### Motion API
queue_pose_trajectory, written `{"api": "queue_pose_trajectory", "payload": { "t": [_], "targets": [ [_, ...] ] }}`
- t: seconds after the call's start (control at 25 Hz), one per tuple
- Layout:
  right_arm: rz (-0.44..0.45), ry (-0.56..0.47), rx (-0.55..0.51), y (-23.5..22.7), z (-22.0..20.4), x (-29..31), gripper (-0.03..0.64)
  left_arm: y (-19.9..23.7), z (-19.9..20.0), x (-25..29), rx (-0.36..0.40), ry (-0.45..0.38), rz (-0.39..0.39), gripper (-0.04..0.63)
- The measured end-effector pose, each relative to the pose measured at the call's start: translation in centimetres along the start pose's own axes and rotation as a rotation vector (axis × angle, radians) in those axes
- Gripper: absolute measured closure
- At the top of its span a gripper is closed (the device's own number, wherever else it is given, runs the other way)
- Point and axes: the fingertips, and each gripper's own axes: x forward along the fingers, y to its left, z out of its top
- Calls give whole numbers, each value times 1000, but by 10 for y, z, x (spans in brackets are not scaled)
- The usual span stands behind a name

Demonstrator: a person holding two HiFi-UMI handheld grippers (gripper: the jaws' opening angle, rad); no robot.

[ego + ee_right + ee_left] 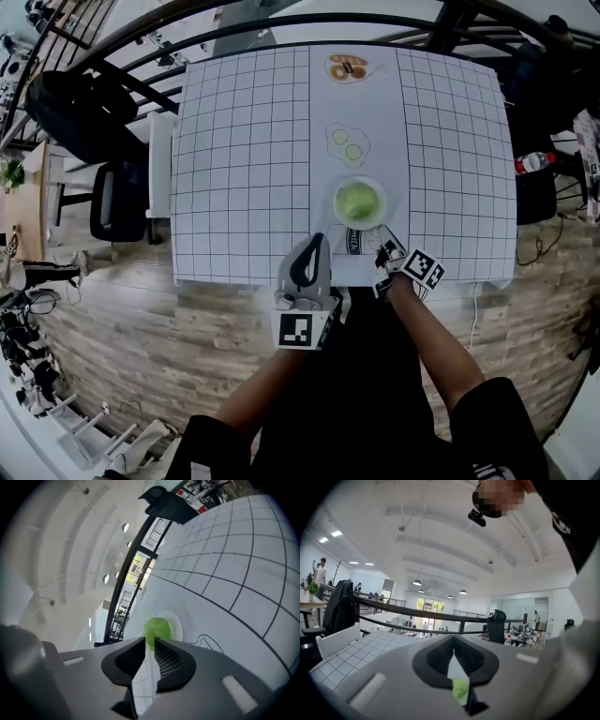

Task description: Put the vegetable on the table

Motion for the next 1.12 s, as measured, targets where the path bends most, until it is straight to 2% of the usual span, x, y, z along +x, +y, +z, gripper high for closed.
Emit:
{"api": "queue_pose_trajectory", "payload": {
  "t": [0.2, 0.4, 0.52, 0.76, 0.92, 1.0, 1.12],
  "targets": [
    [21, -83, 1, 49, -11, -44, 598, -4, -6, -21, -22, 25, -53, 588],
    [19, -120, -122, 92, -33, -88, 618, -1, -9, -37, -56, 66, -73, 588],
    [-10, -141, -280, 110, -39, -117, 618, -4, -4, -48, -50, 38, -88, 588],
    [-17, -188, -717, 173, -16, -156, 618, -13, 25, -61, -29, -3, -83, 588],
    [30, -247, -989, 231, -2, -166, 618, -14, 45, -58, -11, -42, -56, 588],
    [60, -305, -1071, 259, 4, -175, 618, -21, 52, -60, -16, -55, -43, 588],
    [99, -365, -1129, 281, 7, -185, 618, -37, 62, -64, -4, -90, -34, 588]
  ]
}}
